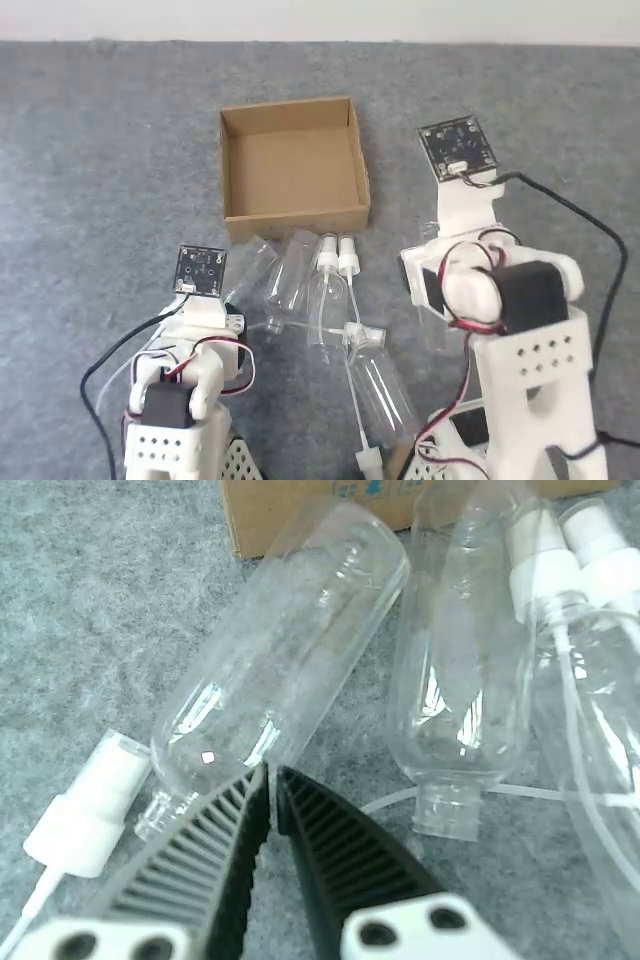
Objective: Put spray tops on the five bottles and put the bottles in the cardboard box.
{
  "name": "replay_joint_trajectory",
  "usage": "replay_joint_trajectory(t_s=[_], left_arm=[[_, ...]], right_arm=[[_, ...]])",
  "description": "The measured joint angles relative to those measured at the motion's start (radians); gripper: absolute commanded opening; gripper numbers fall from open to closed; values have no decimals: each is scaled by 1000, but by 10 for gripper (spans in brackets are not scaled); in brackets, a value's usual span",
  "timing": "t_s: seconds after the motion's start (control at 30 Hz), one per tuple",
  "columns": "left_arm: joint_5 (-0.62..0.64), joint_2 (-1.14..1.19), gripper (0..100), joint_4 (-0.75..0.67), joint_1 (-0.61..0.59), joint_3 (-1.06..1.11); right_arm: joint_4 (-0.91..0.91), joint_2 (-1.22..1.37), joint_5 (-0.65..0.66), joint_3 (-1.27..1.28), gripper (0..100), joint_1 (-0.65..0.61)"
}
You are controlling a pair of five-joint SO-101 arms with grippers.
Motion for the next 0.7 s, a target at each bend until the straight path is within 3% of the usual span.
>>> replay_joint_trajectory(t_s=[0.33,0.7], left_arm=[[0,0,13,0,0,0],[0,0,13,0,0,0]], right_arm=[[-31,-92,-6,23,65,-3],[-259,-324,-6,333,65,-3]])
